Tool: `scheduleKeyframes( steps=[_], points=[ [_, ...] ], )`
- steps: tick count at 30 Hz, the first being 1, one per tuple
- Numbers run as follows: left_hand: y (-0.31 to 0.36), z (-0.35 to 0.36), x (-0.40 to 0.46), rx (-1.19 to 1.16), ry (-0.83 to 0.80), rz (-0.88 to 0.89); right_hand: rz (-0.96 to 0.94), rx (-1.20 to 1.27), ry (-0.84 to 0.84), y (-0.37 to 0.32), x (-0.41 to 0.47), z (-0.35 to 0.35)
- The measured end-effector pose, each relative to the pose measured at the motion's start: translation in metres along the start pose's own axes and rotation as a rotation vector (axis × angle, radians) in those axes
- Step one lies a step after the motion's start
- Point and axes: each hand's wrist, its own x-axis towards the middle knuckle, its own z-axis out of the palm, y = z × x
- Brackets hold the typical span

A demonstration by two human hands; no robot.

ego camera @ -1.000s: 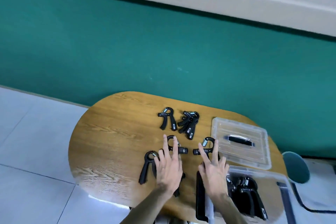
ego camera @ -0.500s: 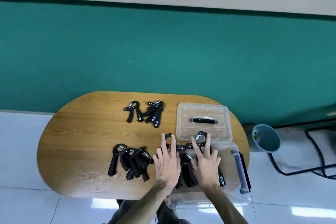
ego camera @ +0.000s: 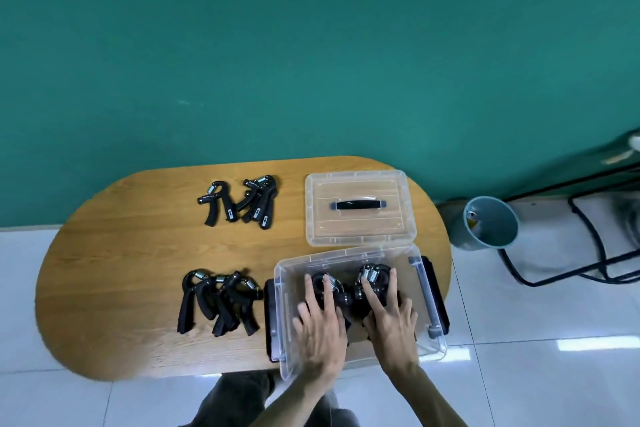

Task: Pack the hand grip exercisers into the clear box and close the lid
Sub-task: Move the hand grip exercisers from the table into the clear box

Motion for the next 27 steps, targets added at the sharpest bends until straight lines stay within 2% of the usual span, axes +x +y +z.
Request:
scheduleKeyframes(
  steps=[7, 12, 16, 19, 27],
  points=[
    [0.002, 0.039, 0.025, 0.039, -0.040, -0.071, 0.011, 0.012, -0.040, 0.023, 0.025, 0.025],
    [-0.003, 0.056, 0.035, 0.049, -0.031, -0.145, -0.003, -0.011, -0.126, 0.027, 0.041, 0.044],
    [-0.014, 0.064, 0.032, 0.096, -0.033, -0.131, -0.037, -0.029, -0.207, 0.031, 0.045, 0.055],
    [-0.016, 0.070, 0.037, 0.103, -0.040, -0.138, -0.032, 0.004, -0.157, 0.034, 0.046, 0.063],
    [-0.011, 0.077, 0.047, 0.115, -0.044, -0.165, -0.057, -0.018, -0.176, 0.044, 0.048, 0.081]
  ],
)
